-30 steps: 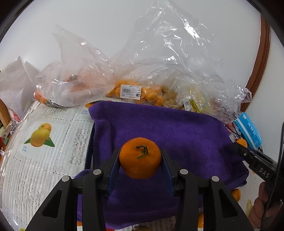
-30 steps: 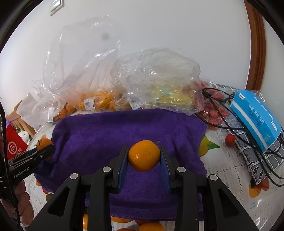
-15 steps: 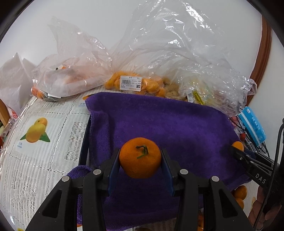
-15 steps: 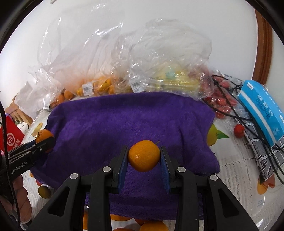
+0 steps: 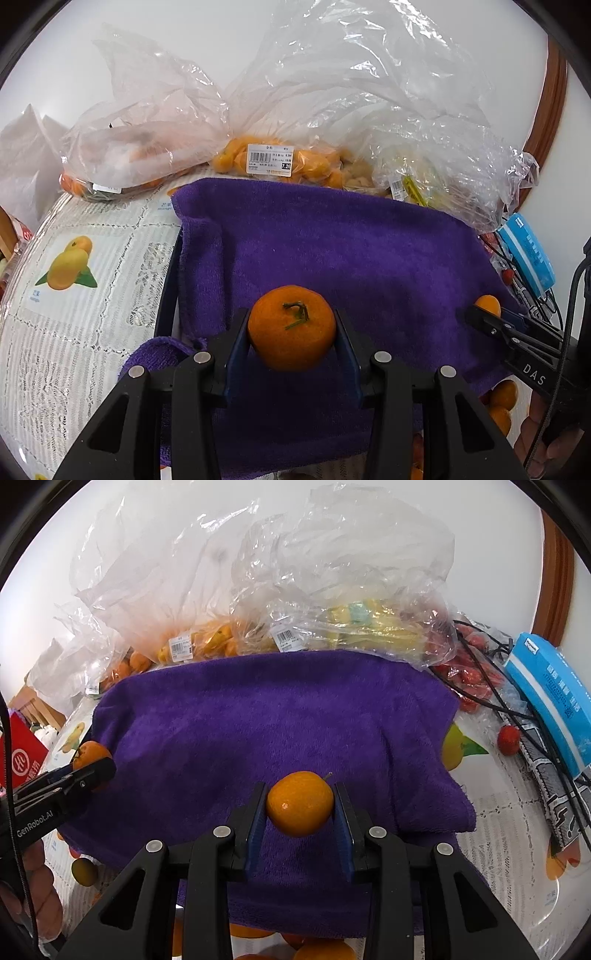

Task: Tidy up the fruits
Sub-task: 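Carry the orange with the right gripper over the purple towel, then lower the orange onto the purple towel and open the right gripper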

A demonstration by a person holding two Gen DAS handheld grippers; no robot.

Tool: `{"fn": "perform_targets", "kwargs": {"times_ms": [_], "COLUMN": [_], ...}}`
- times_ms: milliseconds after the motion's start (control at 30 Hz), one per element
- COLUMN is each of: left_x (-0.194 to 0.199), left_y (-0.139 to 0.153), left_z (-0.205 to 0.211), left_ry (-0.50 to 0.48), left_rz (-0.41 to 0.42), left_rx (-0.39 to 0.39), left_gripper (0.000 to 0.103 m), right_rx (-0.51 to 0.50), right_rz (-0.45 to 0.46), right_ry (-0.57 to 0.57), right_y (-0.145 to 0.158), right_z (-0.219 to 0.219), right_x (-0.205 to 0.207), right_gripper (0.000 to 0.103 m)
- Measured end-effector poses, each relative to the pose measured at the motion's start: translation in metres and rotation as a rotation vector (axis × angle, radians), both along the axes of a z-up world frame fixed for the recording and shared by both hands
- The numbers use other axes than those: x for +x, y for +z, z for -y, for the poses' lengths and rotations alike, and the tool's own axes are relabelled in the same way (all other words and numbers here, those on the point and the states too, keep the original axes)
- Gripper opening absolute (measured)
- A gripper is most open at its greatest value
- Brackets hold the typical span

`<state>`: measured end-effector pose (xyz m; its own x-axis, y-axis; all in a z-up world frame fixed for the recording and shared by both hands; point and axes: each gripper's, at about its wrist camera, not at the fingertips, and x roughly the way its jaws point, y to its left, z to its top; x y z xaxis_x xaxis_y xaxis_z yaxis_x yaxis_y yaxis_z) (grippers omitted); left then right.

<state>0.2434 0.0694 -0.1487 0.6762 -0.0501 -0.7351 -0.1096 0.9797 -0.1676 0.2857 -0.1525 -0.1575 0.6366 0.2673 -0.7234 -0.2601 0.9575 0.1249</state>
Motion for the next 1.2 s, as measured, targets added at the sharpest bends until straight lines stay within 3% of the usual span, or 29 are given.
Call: {"fn": "perform_targets", "kwargs": {"times_ms": [667,767,900,1200], "left_x": [-0.001,-0.005,-0.011,-0.02], "left_y": [0.0,0.006,0.014,0.025], "left_z": [0.002,0.002,0.004,0.011], "left_ry": [-0.01,-0.013,-0.015,-0.011], "left_rz": [-0.008,0.018,0.057,0.11], "left_rx": [0.004,0.008,0.009,0.044], "left_gripper": [0.043,0.042,0.048,0.048], "right_rx": [-0.019,-0.022,-0.025,-0.018], "right_rz": [0.005,0.005,0.013,0.086], "right_ry": [0.01,0.01,0.01,-0.011], "right_y": [-0.002,0.0,0.002,0.019], "right_z": [-0.001,-0.002,-0.002,-0.003], "right_x": [-0.003,-0.004,-0.007,-0.023], "right_gripper": [0.034,0.035,0.044,0.045]}}
